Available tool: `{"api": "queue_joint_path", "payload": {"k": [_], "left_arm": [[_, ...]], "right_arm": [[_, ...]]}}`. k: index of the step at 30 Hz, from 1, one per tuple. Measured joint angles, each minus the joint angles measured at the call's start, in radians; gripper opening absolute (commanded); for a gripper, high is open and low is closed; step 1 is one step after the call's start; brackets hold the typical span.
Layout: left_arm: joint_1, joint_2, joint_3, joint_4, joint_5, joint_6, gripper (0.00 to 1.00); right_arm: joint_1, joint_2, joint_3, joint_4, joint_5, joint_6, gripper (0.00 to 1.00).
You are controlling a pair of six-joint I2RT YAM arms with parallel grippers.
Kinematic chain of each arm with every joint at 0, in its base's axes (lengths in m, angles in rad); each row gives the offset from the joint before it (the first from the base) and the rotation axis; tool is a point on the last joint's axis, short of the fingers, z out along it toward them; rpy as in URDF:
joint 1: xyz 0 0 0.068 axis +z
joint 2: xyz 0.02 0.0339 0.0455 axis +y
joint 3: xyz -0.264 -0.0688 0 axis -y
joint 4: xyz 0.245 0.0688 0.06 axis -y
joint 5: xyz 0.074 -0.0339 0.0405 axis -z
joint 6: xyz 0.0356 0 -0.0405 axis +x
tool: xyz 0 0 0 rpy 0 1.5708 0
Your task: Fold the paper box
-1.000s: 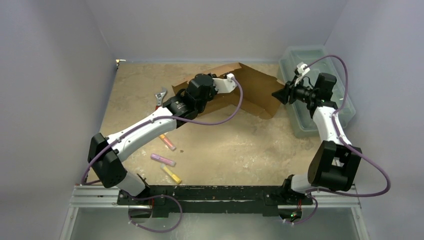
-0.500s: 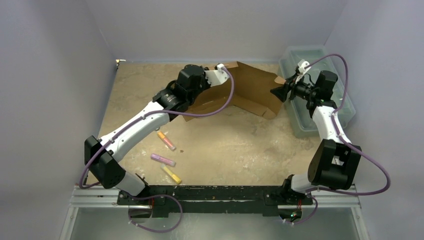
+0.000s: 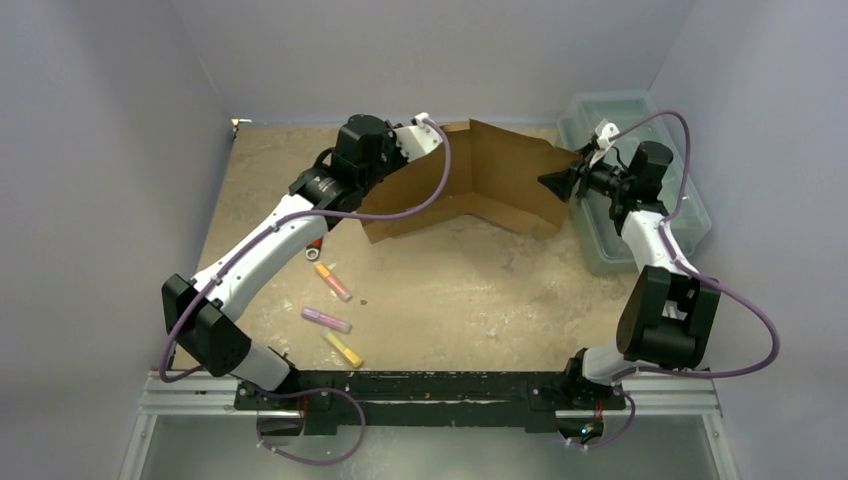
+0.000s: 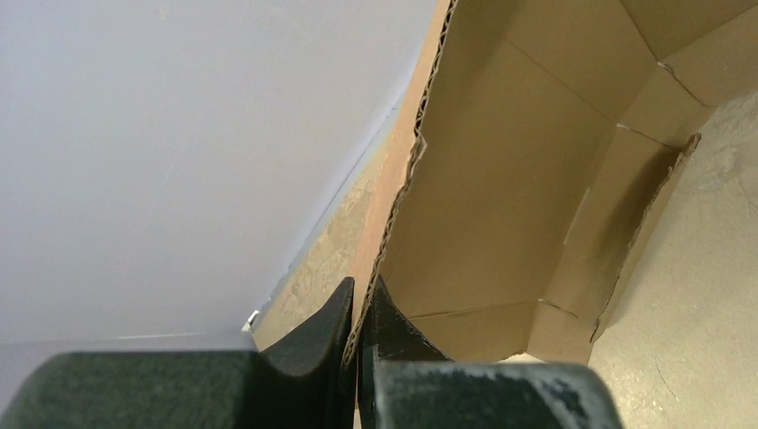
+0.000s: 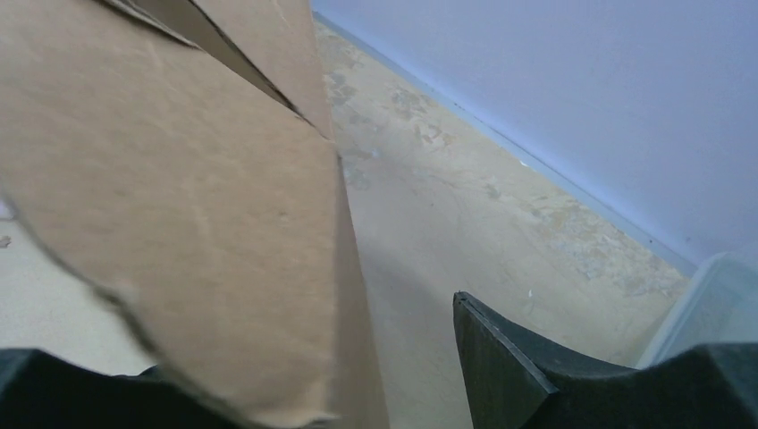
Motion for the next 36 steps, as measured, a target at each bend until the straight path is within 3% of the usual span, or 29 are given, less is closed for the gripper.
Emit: {"api": "queue_joint_path", "payload": {"k": [5, 12, 14, 16, 20, 26, 32, 36], "left_arm": [[0.031, -0.003, 0.010, -0.013, 0.048, -0.016, 0.00], [0.064, -0.004, 0.030, -0.035, 0.123, -0.053, 0.00], [0.073, -0.004, 0.034, -0.035, 0.143, -0.068, 0.01], [0.082, -0.005, 0.036, -0.034, 0.159, -0.086, 0.22], [0.101, -0.015, 0.036, -0.030, 0.196, -0.160, 0.54], [0.136, -0.057, 0.054, -0.033, 0.267, -0.311, 0.83], [0.178, -0.135, 0.045, -0.049, 0.275, -0.485, 0.91], [0.230, -0.299, -0.140, 0.012, 0.293, -0.615, 0.92]], "right_arm": [[0.000, 0.003, 0.000, 0.018, -0.043, 0.004, 0.57], [0.000, 0.003, -0.002, 0.058, -0.085, 0.020, 0.01], [0.000, -0.001, -0.007, 0.067, -0.098, 0.026, 0.00], [0.000, -0.018, -0.014, 0.065, -0.106, 0.031, 0.00], [0.001, -0.083, 0.013, -0.050, -0.076, 0.015, 0.00], [0.000, -0.119, 0.206, -0.362, 0.041, -0.027, 0.00], [-0.001, -0.159, 0.241, -0.578, 0.162, -0.030, 0.00], [-0.001, -0.156, 0.269, -0.658, 0.222, -0.029, 0.00]]}}
